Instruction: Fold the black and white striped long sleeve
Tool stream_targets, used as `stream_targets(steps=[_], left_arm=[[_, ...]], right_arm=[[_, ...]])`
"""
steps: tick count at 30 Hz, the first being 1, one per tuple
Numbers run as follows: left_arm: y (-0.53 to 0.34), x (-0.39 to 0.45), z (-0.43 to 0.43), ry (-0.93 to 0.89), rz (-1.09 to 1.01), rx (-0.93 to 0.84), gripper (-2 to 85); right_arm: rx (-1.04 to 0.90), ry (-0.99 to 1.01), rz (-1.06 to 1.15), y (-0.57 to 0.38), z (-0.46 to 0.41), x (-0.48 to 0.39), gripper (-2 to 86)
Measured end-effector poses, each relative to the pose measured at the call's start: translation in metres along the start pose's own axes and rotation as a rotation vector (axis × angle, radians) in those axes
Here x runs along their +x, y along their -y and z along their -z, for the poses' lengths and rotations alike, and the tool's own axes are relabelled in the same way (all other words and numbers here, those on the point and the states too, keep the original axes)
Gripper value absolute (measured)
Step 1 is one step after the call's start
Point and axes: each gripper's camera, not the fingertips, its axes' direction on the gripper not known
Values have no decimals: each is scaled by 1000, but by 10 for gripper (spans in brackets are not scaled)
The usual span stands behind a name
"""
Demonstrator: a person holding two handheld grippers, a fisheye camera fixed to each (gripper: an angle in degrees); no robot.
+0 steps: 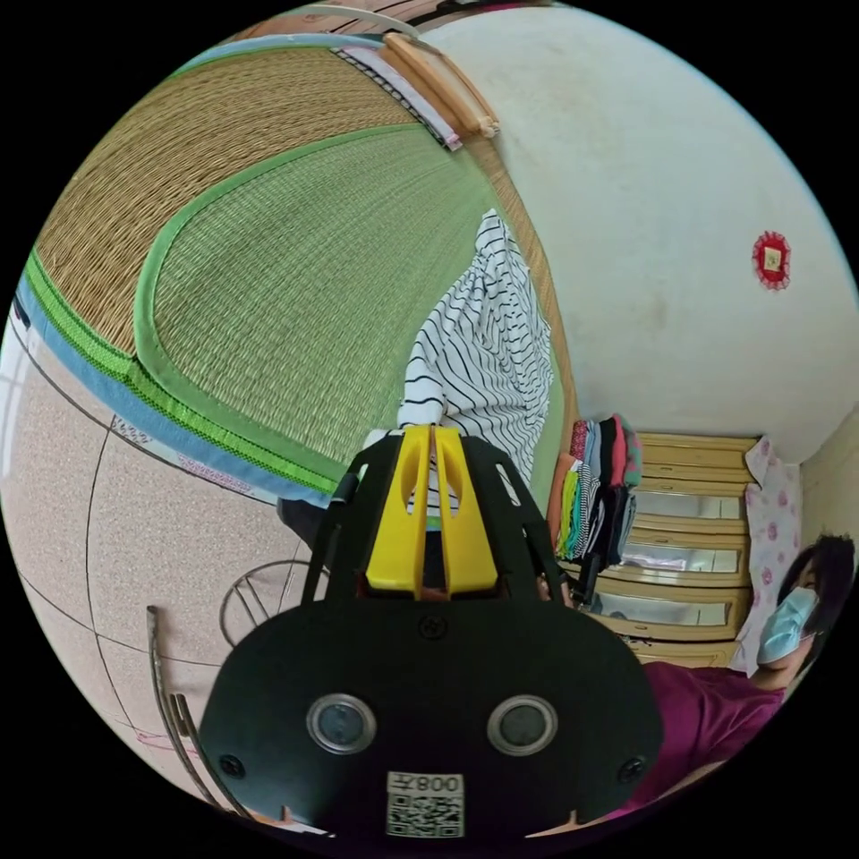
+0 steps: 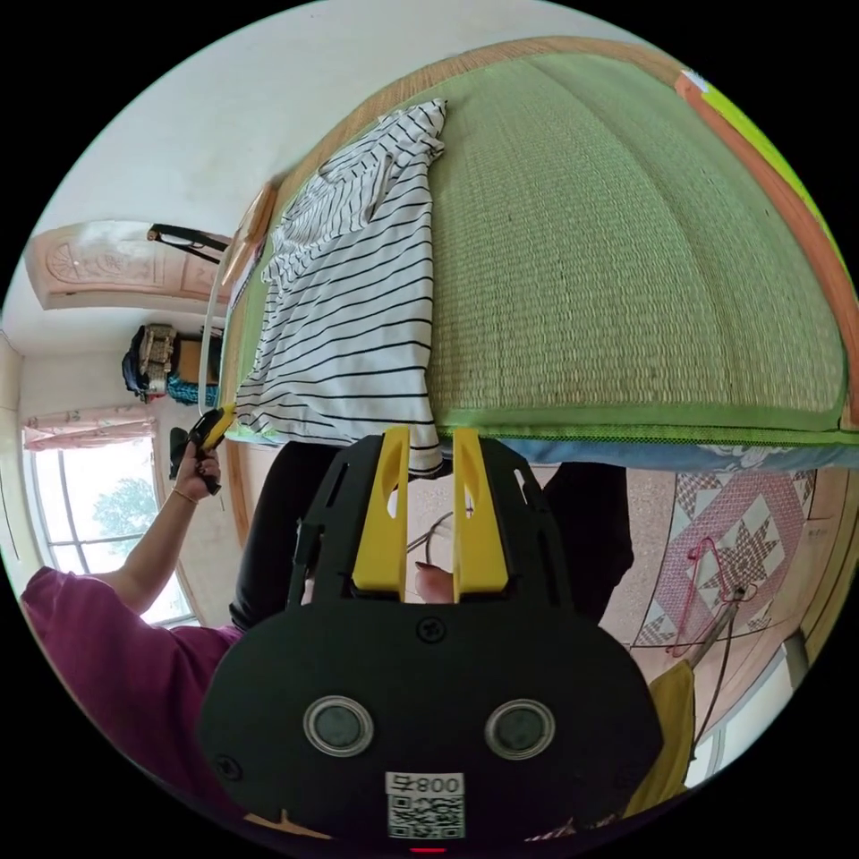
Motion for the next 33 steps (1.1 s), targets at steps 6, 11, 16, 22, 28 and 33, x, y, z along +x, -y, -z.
stream_targets(steps=[6,11,16,22,28,33], left_arm=[[-6,13,30,-3,13,1,4],[-11,29,46,-14,5,-17,4],[-14,43,64,-64,-5,-14,4],[-22,32,95,-93,45,43,4],[-28,28,98,-111,93,48,5],[-24,41,101,-99,66,21,5]], right_arm=[[-14,-155,197,10,-12,-77,80],[-72,-317,232,15,-37,-105,31],[-78,-276,242,17,-19,-113,0],[103,76,347,17,61,-158,1],[-26,-141,314,19,12,-165,16],[-99,-272,264,5,-23,-148,65]])
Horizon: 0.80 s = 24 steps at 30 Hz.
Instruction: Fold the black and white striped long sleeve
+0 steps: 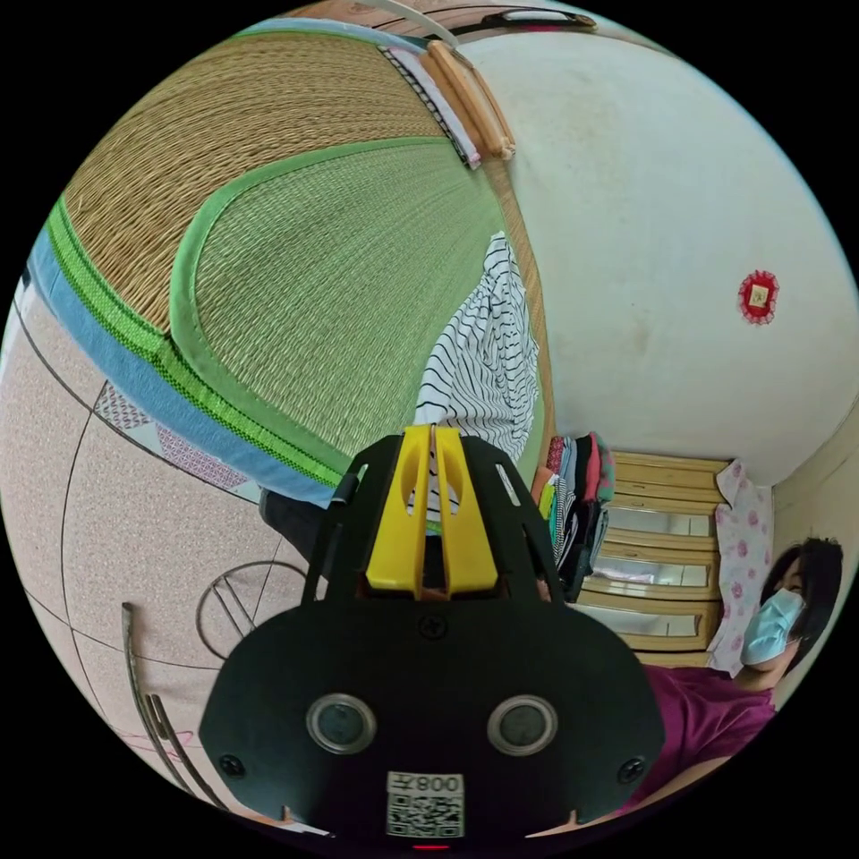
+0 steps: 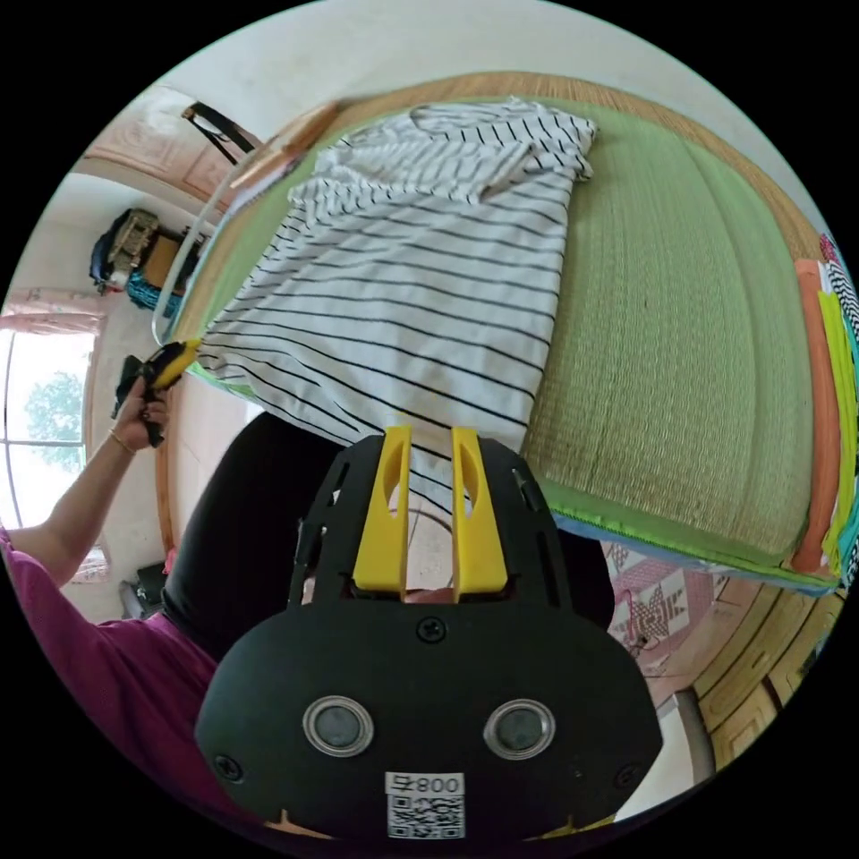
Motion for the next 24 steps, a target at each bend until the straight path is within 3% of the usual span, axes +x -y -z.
stream_targets(steps=[6,13,20,24], left_arm=[[2,14,4,-13,-13,0,4],[2,7,14,20,0,0,4],[0,-7,5,38,50,1,5],[3,-12,4,45,53,-6,4]], right_arm=[[-13,-34,15,9,11,-5,8],[172,46,151,11,87,-41,4],[-50,-10,258,38,-4,-88,23],[-24,42,203,22,4,-59,55]])
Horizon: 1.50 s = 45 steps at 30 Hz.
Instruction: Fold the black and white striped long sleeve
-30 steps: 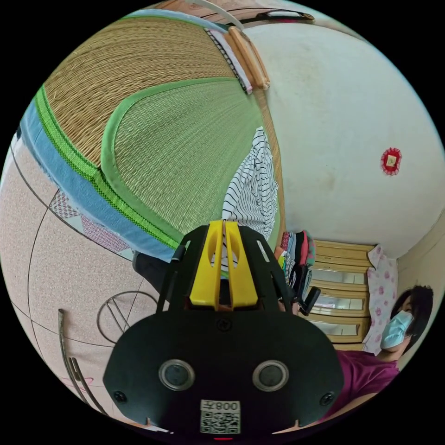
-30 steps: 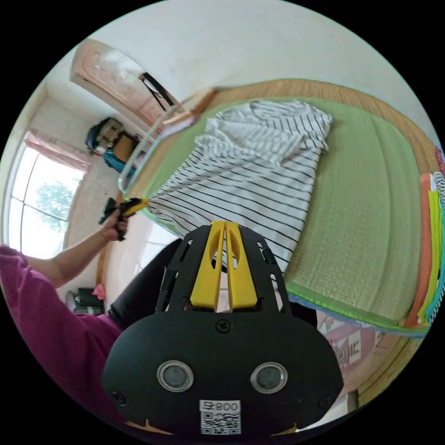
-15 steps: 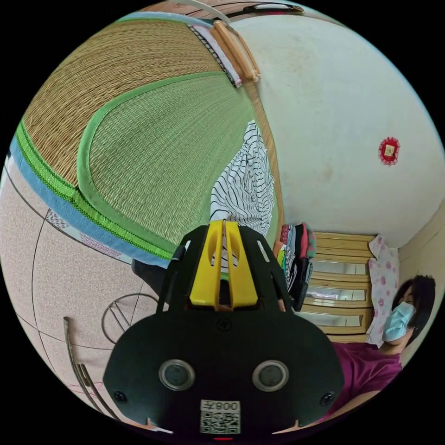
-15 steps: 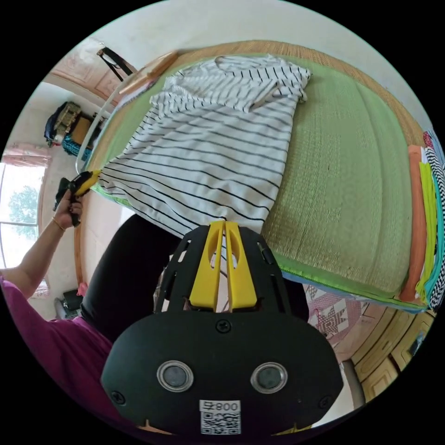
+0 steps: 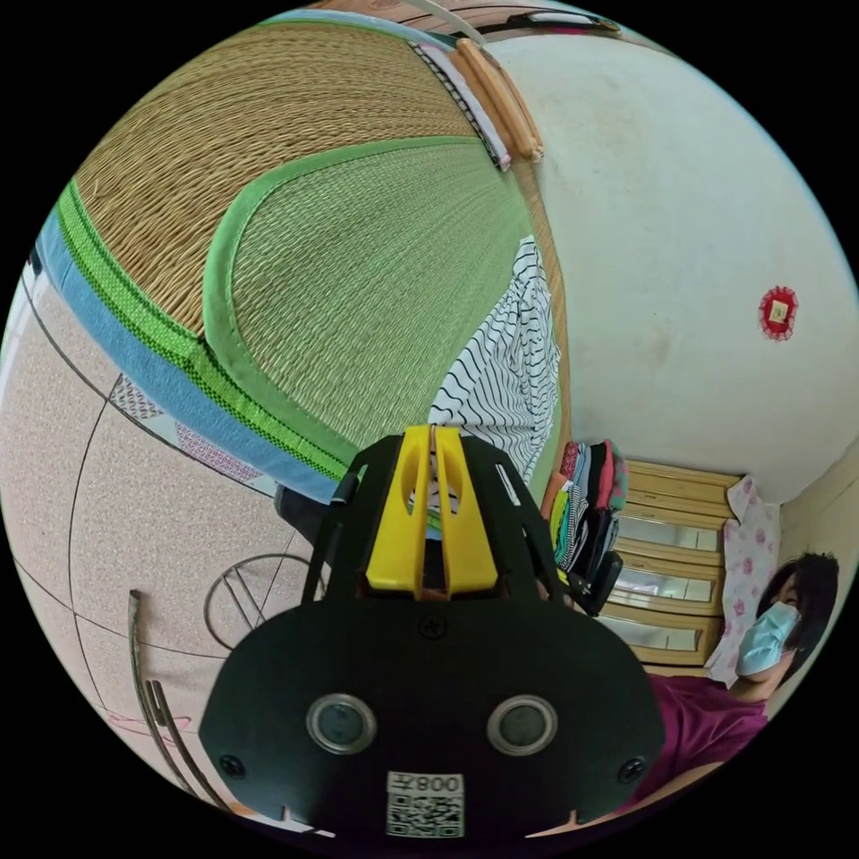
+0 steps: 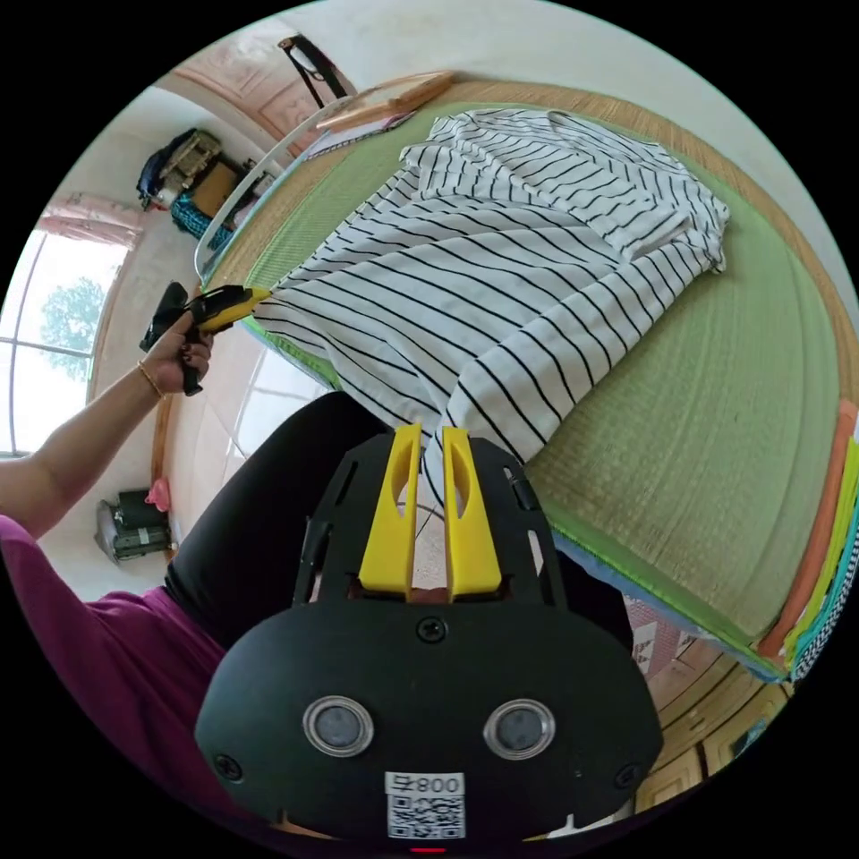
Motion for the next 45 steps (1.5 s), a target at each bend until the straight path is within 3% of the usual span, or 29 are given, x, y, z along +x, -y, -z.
stream_targets(steps=[5,9,17,22,27,33,39,45], left_arm=[[3,-5,-7,0,13,3,4],[3,-9,-10,0,23,6,4],[-1,-4,-13,-61,10,11,4],[-16,13,-2,-167,-65,25,4],[-44,-22,-23,-146,-31,-3,4],[-66,-77,-64,-61,100,24,5],[-33,-19,-85,87,-176,29,24],[30,36,-194,253,-391,-99,59]], right_arm=[[51,-8,-160,-35,12,63,67],[79,239,-234,-43,-13,101,77],[66,411,-304,-45,-48,142,19],[124,356,-267,-65,24,174,6],[112,164,-274,-96,95,210,2],[5,175,-376,-90,28,237,2],[-32,179,-418,-87,-5,245,3],[-12,214,-455,-86,-11,255,4]])
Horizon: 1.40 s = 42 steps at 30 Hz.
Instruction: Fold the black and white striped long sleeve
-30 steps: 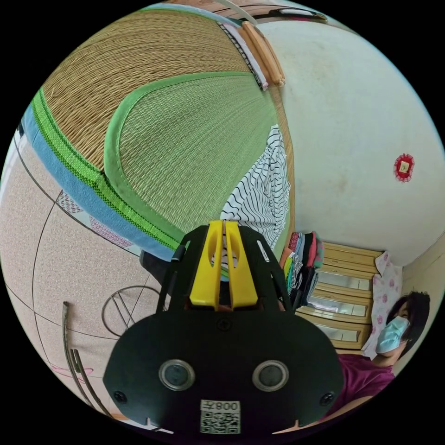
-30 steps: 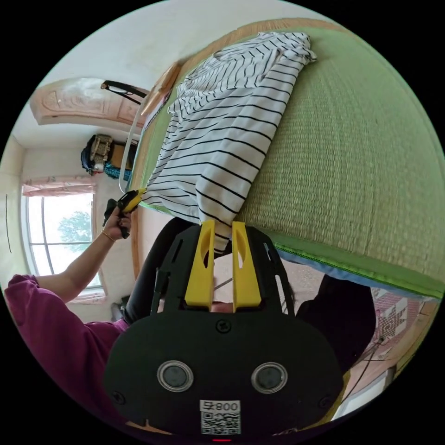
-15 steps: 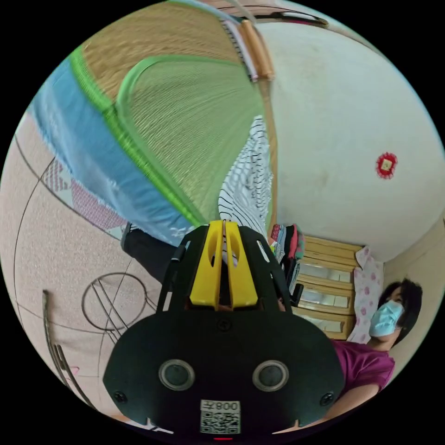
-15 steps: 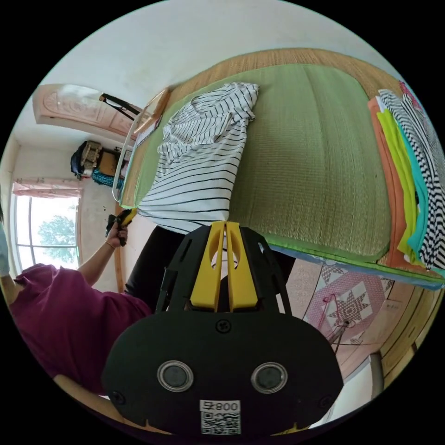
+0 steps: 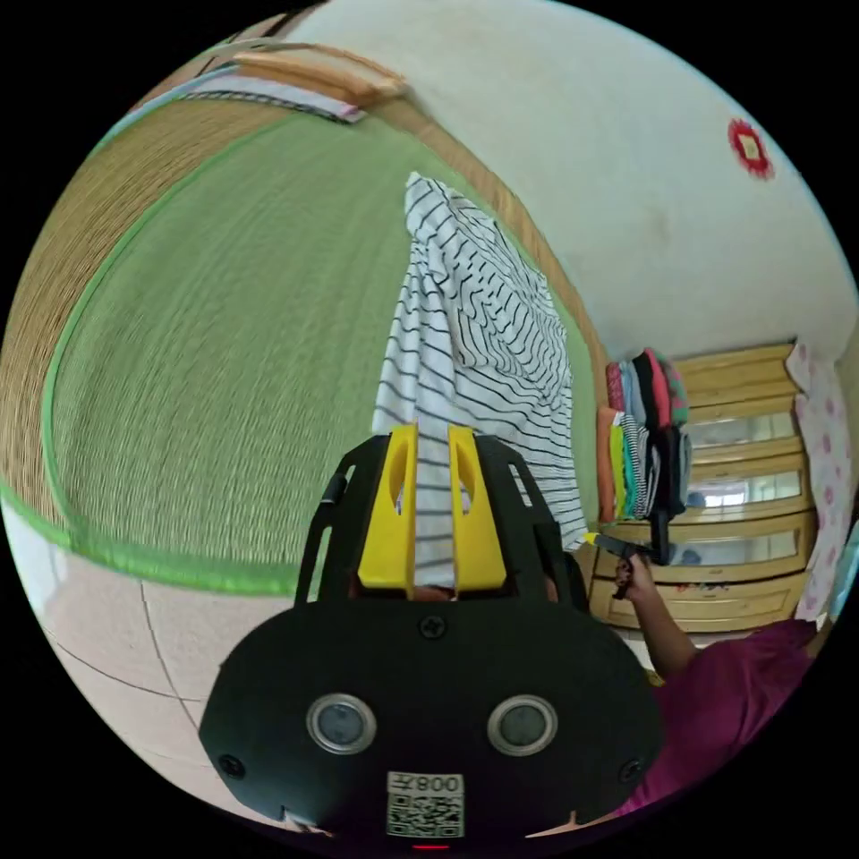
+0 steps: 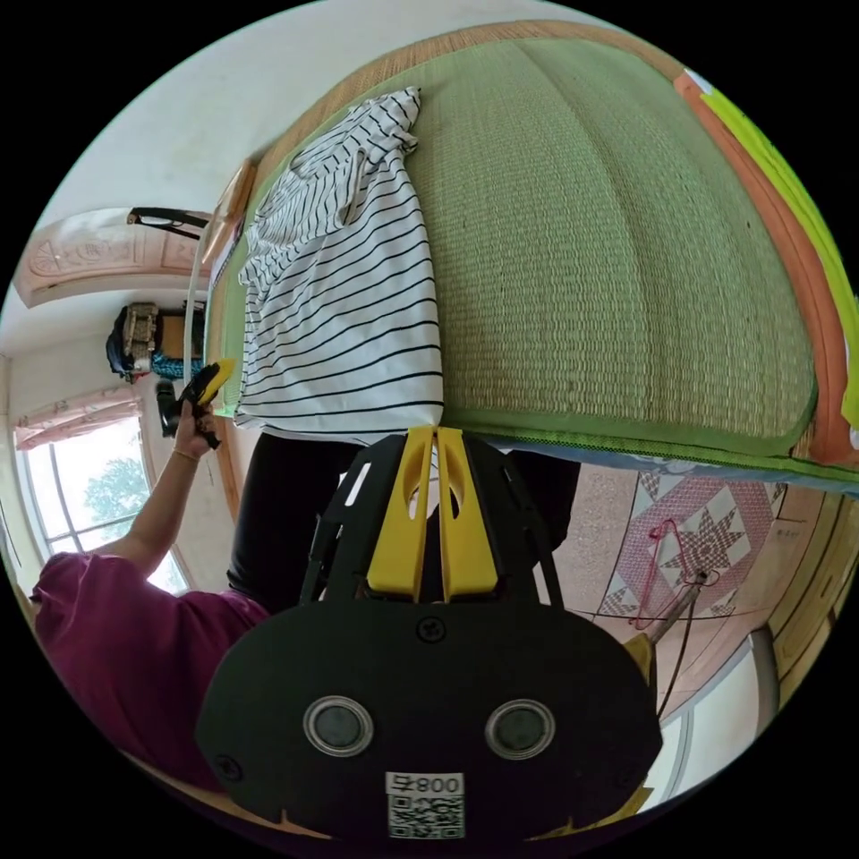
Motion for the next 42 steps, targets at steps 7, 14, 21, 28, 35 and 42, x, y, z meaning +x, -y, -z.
stream_targets(steps=[7,14,21,28,35,42], left_arm=[[37,-15,-58,136,-30,-56,18],[15,-72,-40,39,15,33,4],[-1,-116,-41,-260,75,172,1],[-26,-227,-71,-211,303,225,1],[-22,-240,-117,-176,205,178,15],[12,-217,-187,-17,-5,72,56]], right_arm=[[-3,32,-21,6,-11,4,4],[-11,-49,-21,11,-13,3,-1],[46,-128,-80,14,0,14,-3],[119,-121,31,60,-5,-20,6],[168,-110,143,125,-17,-60,35],[178,-103,168,160,-28,-76,46]])
